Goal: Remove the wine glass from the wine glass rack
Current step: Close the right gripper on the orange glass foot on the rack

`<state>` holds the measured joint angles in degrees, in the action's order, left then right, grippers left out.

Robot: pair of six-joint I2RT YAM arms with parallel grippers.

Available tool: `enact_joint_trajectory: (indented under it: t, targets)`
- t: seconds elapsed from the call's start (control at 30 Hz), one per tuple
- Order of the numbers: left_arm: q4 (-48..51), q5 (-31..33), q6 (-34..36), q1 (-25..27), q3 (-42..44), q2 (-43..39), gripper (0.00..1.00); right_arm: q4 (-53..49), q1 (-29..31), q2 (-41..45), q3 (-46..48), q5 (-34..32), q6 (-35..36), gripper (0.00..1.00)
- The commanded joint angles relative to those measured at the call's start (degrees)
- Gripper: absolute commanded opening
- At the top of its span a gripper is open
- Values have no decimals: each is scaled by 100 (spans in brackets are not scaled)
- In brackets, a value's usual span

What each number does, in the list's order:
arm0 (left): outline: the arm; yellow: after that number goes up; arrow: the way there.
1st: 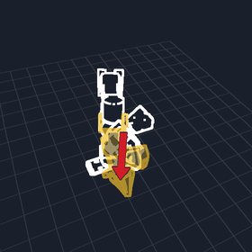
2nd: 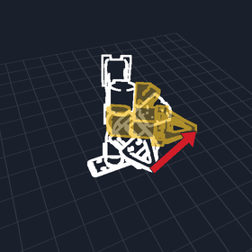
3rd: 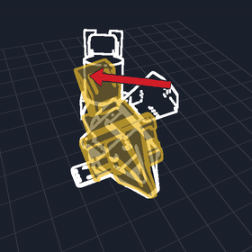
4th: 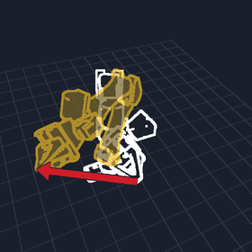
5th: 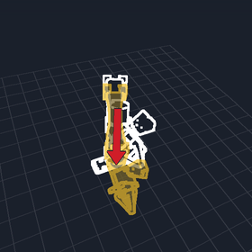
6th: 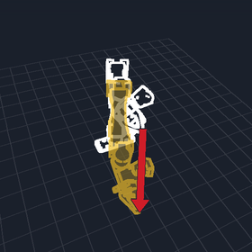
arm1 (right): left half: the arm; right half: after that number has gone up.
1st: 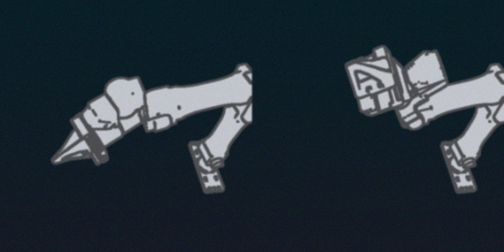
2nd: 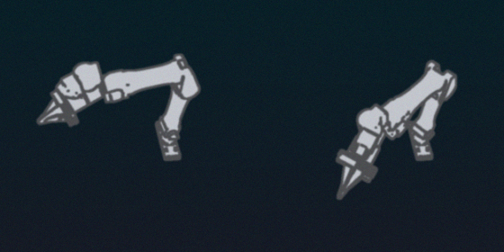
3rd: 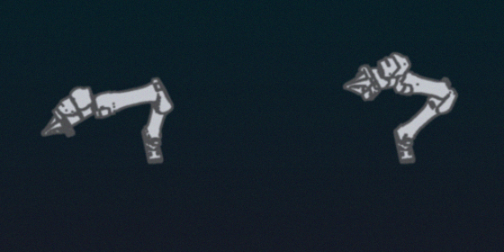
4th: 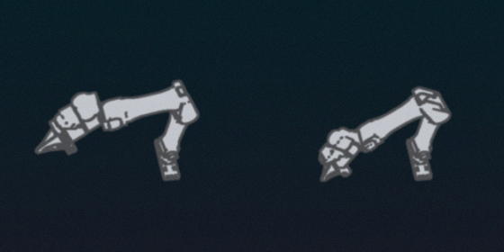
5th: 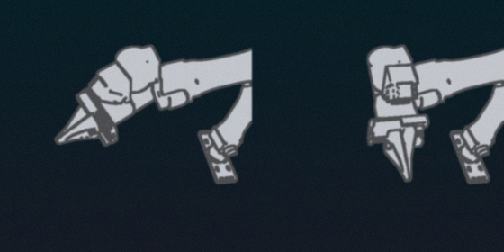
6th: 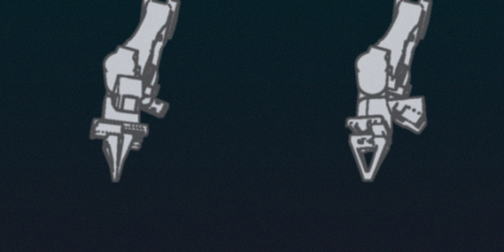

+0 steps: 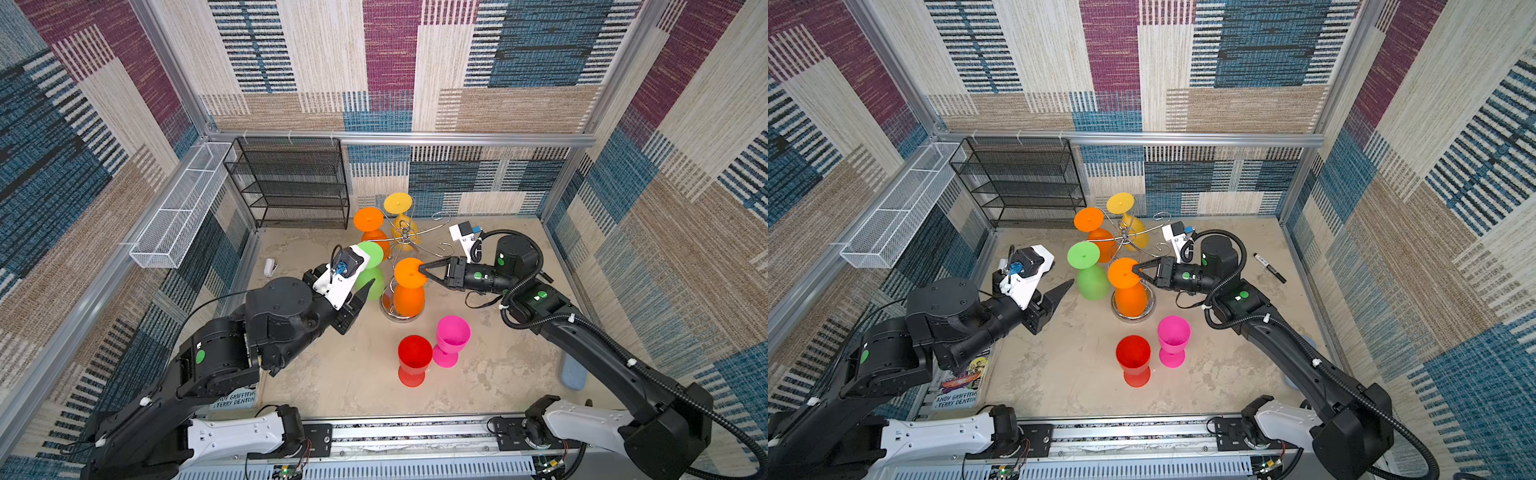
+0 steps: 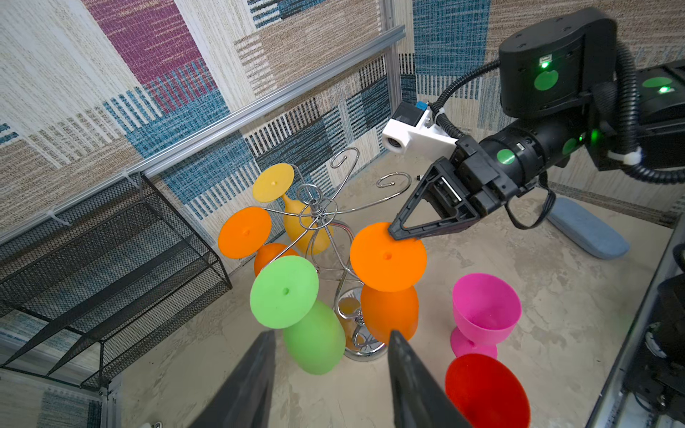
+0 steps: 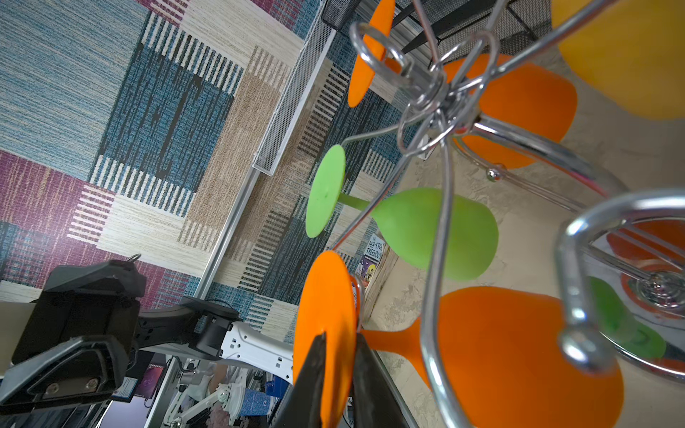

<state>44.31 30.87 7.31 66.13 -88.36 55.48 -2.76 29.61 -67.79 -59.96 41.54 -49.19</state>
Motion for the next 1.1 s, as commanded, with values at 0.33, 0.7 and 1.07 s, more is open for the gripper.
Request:
enact_joint_trajectory:
  t: [0.33, 0.7, 1.07]
  targets:
    - [-151, -191, -19, -142, 71, 12, 51, 220, 10, -104, -372, 325, -305, 0]
    - [-151, -227, -90, -205, 188, -81, 51, -26, 1, -37, -603, 358, -328, 0]
    - [-171, -231, -91, -248, 282, -175, 51, -94, 62, -154, -569, 533, -363, 0]
